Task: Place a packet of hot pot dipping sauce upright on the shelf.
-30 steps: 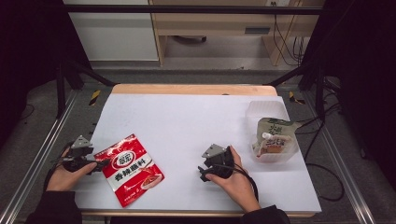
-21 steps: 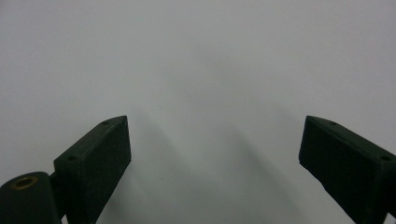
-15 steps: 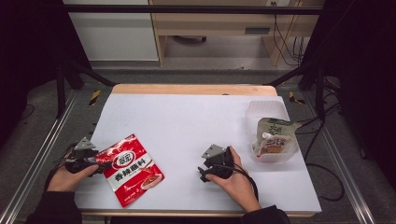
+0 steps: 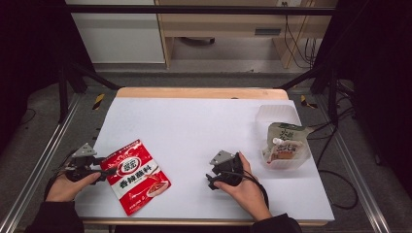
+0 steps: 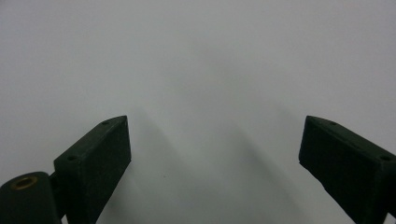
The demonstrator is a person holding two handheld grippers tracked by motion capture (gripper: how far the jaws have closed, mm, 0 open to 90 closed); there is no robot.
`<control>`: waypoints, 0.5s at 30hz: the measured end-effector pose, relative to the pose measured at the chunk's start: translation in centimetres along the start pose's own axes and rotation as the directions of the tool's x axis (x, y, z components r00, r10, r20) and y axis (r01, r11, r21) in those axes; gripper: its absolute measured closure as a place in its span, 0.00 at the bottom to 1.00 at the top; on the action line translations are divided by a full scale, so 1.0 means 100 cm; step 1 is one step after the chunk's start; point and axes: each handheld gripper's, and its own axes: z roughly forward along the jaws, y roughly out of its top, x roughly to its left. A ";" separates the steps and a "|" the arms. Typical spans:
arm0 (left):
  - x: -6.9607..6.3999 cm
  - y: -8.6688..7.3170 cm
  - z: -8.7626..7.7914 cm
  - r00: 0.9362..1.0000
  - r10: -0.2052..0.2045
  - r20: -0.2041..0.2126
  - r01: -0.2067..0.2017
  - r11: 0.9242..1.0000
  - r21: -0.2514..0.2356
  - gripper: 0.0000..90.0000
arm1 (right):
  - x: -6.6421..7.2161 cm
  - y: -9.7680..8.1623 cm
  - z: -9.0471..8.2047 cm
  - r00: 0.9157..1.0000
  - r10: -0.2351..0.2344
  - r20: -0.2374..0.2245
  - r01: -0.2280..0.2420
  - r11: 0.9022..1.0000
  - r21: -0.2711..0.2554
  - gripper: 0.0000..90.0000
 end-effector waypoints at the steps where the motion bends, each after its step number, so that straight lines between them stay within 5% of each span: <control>1: -0.001 0.000 0.001 1.000 -0.001 0.003 0.001 1.000 -0.002 0.38 | 0.000 0.000 0.000 1.000 -0.002 -0.001 0.002 1.000 0.002 0.11; 8: -0.003 -0.001 0.009 1.000 0.022 -0.001 -0.022 0.998 0.057 0.43 | 0.001 0.000 0.001 1.000 -0.007 -0.004 0.007 1.000 0.008 0.11; 15: -0.002 0.000 0.010 0.999 0.020 -0.041 -0.018 0.999 0.046 0.58 | 0.002 0.000 0.002 1.000 -0.009 -0.008 0.009 1.000 0.010 0.11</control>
